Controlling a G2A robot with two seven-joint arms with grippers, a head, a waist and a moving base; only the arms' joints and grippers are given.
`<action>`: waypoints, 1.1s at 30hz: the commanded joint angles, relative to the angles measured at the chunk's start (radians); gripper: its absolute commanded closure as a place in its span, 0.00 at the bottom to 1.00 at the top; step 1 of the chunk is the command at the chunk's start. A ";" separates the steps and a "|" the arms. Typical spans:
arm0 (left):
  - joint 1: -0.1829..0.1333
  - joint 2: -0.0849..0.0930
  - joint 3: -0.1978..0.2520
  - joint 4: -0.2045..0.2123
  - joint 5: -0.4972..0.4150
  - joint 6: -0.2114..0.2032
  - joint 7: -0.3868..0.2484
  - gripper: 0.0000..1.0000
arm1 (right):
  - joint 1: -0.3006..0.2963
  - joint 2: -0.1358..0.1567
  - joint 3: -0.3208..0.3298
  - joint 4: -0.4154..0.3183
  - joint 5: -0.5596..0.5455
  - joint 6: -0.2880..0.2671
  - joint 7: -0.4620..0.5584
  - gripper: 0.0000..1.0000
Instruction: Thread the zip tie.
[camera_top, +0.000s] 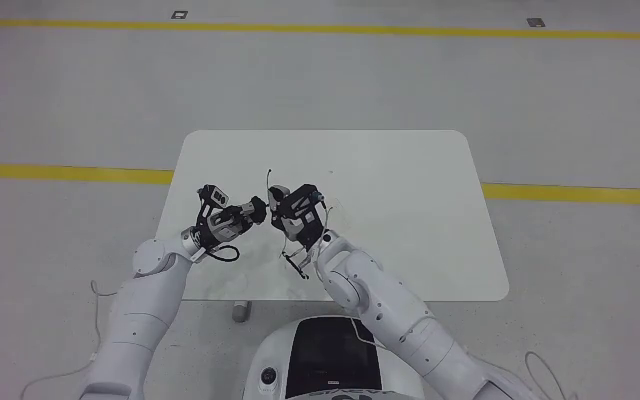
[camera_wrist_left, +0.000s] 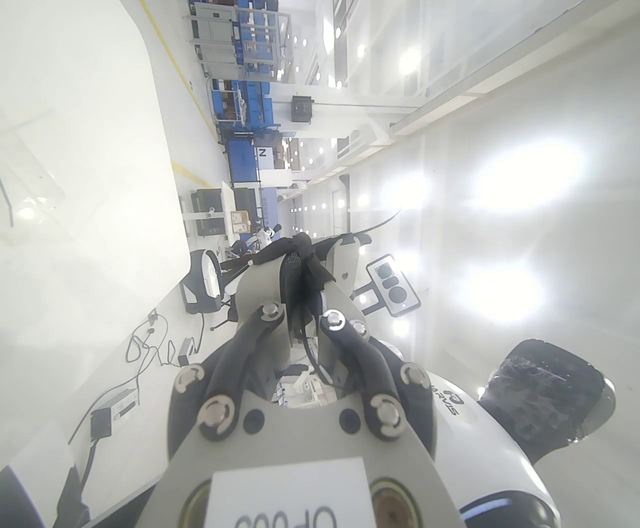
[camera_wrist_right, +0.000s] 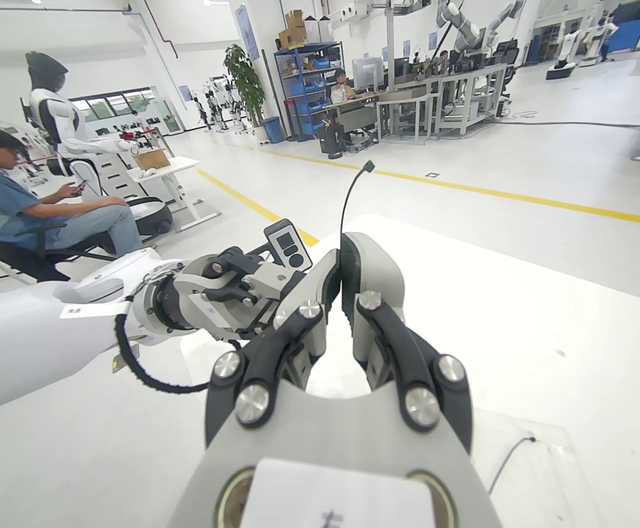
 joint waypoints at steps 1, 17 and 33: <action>0.000 0.000 0.000 0.000 0.000 0.000 0.000 1.00 | -0.001 -0.001 0.002 -0.003 -0.002 0.000 -0.003 1.00; 0.000 0.000 0.000 0.000 0.000 0.000 0.000 1.00 | -0.005 -0.008 0.012 0.004 -0.010 -0.007 -0.006 1.00; 0.000 0.000 0.000 0.000 0.000 0.000 0.000 1.00 | -0.011 -0.014 0.020 0.002 -0.021 -0.012 -0.003 1.00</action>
